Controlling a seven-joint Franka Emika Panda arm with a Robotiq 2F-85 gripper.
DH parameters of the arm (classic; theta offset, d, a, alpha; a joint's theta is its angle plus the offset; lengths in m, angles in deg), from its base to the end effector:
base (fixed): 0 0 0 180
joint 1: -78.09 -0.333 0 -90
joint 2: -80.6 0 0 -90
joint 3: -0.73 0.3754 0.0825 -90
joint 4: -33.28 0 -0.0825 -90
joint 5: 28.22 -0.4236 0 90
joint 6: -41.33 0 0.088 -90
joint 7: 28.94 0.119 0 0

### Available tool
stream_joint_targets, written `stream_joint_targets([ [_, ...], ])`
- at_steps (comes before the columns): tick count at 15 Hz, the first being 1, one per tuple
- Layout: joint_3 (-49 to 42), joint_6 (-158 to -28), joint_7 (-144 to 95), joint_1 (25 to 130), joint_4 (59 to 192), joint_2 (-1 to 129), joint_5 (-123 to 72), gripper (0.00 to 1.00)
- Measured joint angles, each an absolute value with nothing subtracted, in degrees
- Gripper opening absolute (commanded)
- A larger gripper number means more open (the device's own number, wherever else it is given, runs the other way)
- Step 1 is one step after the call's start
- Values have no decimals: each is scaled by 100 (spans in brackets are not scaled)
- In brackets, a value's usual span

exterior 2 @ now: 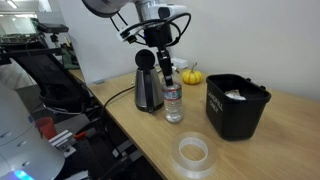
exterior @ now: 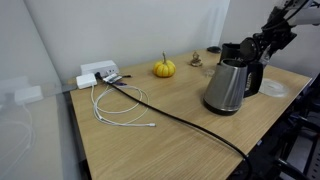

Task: Move the water bottle to the right side of the table

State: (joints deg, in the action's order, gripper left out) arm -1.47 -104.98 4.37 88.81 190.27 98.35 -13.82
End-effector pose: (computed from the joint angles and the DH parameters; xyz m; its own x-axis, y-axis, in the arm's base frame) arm 0.3953 -0.0882 0.3412 0.8134 -0.5553 0.1734 -0.5722 -0.8174 0.0667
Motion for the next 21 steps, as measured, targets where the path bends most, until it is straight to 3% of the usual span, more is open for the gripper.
stream_joint_targets([
  [12,-263,-10677,105,9246,19094,9579,-1591,13],
  [13,-257,-10669,71,9245,19075,9518,-1590,21],
  [14,-255,-10657,39,9245,19043,9483,-1585,57],
  [20,-246,-10344,-87,9245,18771,9453,-1459,96],
  [21,-242,-10271,-92,9241,18713,9461,-1449,99],
])
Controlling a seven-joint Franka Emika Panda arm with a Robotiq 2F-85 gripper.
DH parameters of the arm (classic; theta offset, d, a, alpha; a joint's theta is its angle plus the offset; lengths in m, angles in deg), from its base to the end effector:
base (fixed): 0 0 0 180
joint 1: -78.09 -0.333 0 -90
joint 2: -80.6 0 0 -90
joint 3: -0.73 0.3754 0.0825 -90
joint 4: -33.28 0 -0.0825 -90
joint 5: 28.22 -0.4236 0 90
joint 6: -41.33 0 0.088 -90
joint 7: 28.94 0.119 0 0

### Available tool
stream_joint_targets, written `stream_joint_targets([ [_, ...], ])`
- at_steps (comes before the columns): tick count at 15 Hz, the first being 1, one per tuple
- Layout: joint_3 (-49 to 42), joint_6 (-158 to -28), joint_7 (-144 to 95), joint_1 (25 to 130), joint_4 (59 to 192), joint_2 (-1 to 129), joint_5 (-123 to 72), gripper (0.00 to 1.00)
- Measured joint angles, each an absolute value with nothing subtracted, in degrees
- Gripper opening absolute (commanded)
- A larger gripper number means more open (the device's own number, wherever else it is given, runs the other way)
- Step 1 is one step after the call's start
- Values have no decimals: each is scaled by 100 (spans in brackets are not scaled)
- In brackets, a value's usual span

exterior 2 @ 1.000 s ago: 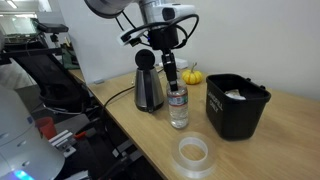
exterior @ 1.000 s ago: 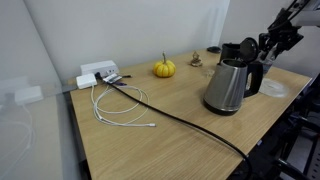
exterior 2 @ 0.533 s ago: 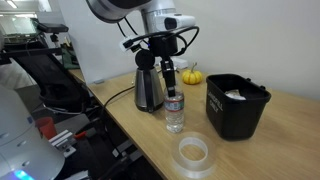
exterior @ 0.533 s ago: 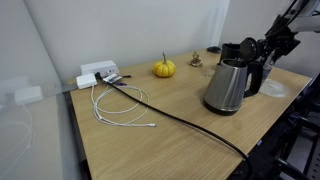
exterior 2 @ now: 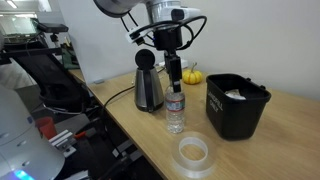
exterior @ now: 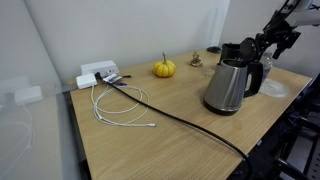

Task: Move the water bottle to the right side of the table

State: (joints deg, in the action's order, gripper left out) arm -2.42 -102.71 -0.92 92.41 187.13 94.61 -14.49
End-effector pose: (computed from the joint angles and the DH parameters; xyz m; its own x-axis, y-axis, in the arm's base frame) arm 0.4027 -0.1257 0.3343 0.8206 -0.5589 0.1192 -0.5698 -0.8162 0.0952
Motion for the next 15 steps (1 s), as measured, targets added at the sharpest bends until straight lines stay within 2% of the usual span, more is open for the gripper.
stream_joint_targets([
  [15,254,-9466,-62,9068,18593,10679,-1446,100],
])
